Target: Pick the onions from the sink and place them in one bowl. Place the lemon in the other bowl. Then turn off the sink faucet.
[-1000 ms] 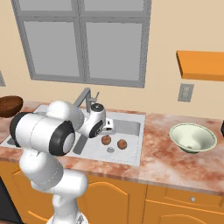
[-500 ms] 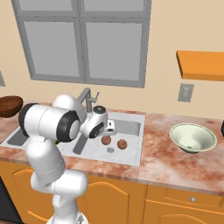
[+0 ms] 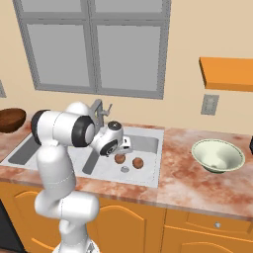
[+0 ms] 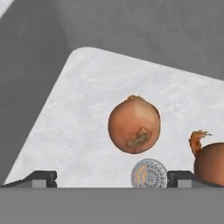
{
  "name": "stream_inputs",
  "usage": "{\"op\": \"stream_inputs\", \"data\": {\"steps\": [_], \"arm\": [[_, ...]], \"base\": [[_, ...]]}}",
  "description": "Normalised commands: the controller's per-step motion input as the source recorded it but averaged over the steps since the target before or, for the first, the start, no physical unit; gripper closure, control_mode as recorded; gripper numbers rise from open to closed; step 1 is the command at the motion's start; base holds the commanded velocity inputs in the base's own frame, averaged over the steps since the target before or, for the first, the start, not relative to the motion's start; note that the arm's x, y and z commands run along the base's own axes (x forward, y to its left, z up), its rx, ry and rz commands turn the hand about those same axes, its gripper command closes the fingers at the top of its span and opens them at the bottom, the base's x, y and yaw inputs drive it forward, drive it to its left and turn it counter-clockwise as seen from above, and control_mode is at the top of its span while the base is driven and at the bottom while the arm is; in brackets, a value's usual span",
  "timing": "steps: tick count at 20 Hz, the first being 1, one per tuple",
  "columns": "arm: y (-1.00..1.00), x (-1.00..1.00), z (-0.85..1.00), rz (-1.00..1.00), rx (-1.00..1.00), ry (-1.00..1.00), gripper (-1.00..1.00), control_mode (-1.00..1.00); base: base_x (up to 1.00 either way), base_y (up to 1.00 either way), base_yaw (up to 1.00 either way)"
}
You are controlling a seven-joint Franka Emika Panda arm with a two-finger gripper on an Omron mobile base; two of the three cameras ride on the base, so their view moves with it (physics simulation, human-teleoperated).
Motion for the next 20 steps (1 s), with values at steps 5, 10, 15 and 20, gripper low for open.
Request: {"op": "stream_inputs", "data": {"steps": [5, 10, 15, 20], "arm": [[-0.08, 0.28, -0.3, 0.01, 0.0, 0.0, -1.0, -1.0], [-0.12, 0.34, -0.29, 0.01, 0.0, 0.0, -1.0, -1.0], [-0.03, 0.39, -0.26, 0.01, 0.0, 0.0, -1.0, -1.0], [0.0, 0.29, -0.29, 0.01, 0.0, 0.0, -1.0, -1.0]], "base": [[0.0, 0.0, 0.0], [0.0, 0.0, 0.0], [0.0, 0.0, 0.0], [0.0, 0.0, 0.0]]}}
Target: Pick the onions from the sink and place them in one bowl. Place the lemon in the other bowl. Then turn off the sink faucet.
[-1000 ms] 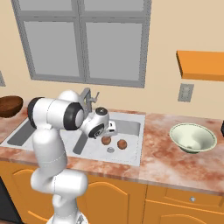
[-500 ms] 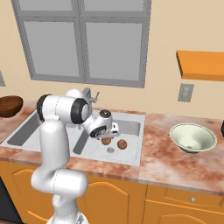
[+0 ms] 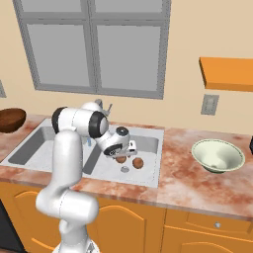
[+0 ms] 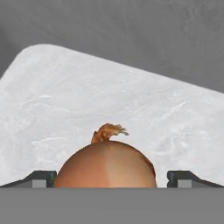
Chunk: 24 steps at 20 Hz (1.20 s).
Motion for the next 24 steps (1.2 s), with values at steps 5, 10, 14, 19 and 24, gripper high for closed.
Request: {"op": "stream_inputs", "data": {"steps": [5, 10, 14, 19, 24], "arm": [[0.0, 0.19, -0.32, 0.01, 0.0, 0.0, -1.0, -1.0], [0.0, 0.08, -0.47, 0.01, 0.0, 0.01, 1.0, -1.0], [0.0, 0.0, -0.32, 0.0, 0.0, 0.05, 1.0, -1.0], [0.0, 0.0, -0.01, 0.0, 0.0, 0.01, 1.0, -1.0], [0.0, -0.02, 0.14, 0.0, 0.0, 0.0, 1.0, -1.0]], "base": [[0.0, 0.0, 0.0], [0.0, 0.0, 0.0], [0.0, 0.0, 0.0], [0.0, 0.0, 0.0], [0.0, 0.0, 0.0]]}}
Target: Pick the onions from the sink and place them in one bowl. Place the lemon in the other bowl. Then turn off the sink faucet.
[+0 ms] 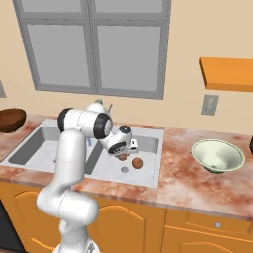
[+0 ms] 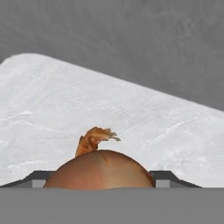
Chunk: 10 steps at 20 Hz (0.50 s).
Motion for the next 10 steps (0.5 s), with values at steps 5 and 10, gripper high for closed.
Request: {"op": "stream_inputs", "data": {"steps": [5, 10], "arm": [[-0.03, -0.16, 0.62, 0.0, 0.0, -0.05, 1.0, -1.0], [-0.12, -0.26, 0.69, 0.0, 0.0, -0.13, 1.0, -1.0]], "base": [[0.0, 0.0, 0.0], [0.0, 0.0, 0.0]]}}
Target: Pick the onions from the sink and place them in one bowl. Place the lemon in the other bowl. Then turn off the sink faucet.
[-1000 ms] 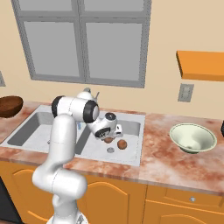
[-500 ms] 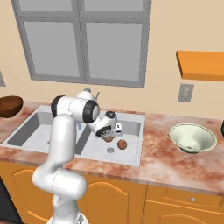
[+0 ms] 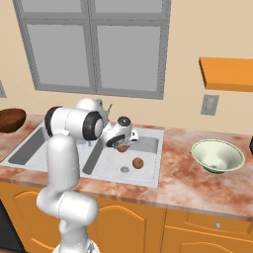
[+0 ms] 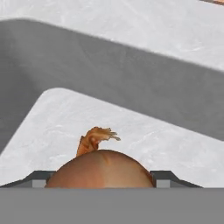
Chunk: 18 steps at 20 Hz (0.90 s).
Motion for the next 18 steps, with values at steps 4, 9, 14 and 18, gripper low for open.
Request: {"op": "stream_inputs", "data": {"steps": [4, 9, 14, 18], "arm": [[-0.19, -0.38, 0.68, 0.0, 0.0, -0.13, 1.0, -1.0], [-0.13, -0.37, 0.6, 0.0, 0.0, -0.03, 1.0, -1.0], [0.0, -0.21, 0.55, 0.0, 0.0, 0.03, 1.0, -1.0], [0.0, -0.11, 0.71, -0.02, 0.0, 0.12, 1.0, -1.0]], "base": [[0.0, 0.0, 0.0], [0.0, 0.0, 0.0], [0.0, 0.0, 0.0], [0.0, 0.0, 0.0]]}}
